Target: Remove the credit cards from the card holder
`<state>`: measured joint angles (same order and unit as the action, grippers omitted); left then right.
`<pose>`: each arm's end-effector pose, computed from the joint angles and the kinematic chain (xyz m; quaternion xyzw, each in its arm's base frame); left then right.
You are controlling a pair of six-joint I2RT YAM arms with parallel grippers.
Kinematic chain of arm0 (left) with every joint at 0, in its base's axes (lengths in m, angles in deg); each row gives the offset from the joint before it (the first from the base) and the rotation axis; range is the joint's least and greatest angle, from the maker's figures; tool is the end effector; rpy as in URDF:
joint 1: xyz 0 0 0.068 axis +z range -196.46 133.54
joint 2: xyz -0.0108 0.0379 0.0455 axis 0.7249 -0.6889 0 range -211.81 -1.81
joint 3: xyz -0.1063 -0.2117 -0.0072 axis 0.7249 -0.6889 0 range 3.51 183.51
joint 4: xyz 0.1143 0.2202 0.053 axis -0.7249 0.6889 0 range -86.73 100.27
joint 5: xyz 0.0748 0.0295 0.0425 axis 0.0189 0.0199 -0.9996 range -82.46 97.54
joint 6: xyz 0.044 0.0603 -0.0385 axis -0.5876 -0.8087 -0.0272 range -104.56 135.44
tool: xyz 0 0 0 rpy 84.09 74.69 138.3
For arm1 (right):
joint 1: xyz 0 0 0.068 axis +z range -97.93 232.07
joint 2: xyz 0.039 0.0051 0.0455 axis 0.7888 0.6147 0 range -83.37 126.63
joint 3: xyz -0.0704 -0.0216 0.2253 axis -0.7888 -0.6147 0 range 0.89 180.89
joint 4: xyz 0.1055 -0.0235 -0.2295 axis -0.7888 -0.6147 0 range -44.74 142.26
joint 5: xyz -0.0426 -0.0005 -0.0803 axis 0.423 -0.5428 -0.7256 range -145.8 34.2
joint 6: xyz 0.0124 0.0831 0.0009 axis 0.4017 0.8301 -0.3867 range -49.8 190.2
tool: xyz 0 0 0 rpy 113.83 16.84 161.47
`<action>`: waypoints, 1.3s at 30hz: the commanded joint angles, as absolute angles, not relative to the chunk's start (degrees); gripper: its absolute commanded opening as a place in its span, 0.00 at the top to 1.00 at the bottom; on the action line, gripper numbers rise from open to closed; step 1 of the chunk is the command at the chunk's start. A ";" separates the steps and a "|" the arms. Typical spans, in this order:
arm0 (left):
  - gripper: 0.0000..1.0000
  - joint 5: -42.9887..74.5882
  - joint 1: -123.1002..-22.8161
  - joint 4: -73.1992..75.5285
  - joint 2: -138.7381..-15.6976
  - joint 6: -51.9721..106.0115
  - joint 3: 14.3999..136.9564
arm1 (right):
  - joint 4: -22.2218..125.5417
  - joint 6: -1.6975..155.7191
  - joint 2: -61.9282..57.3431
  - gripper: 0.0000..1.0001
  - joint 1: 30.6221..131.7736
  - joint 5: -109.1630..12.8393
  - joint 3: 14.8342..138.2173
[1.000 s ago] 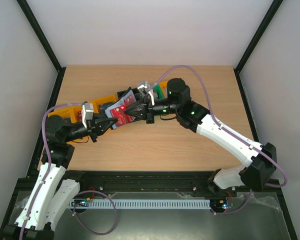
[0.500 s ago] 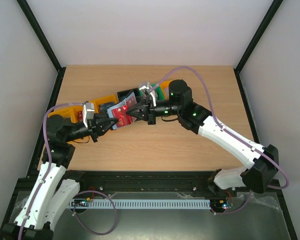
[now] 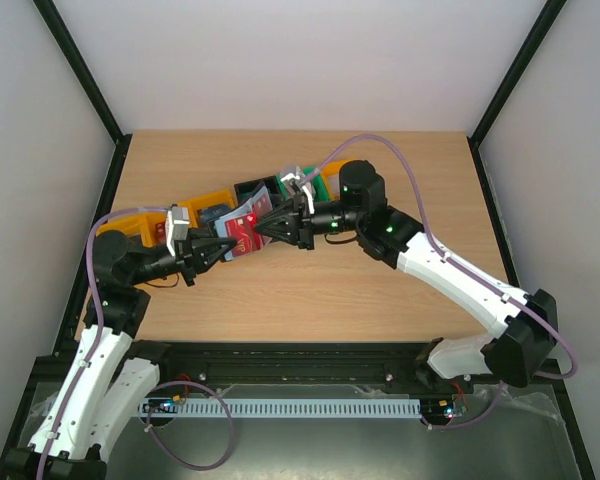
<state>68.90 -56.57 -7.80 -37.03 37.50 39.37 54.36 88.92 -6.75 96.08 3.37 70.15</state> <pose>0.1637 -0.0947 0.3291 0.3371 0.5812 -0.4943 0.5516 0.1871 0.2685 0.3531 -0.4653 0.5541 0.6165 0.3105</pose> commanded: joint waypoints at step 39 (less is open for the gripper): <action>0.97 70.12 -57.01 -10.46 -35.96 38.35 39.03 | 61.11 88.36 -13.16 0.98 93.51 0.29 65.38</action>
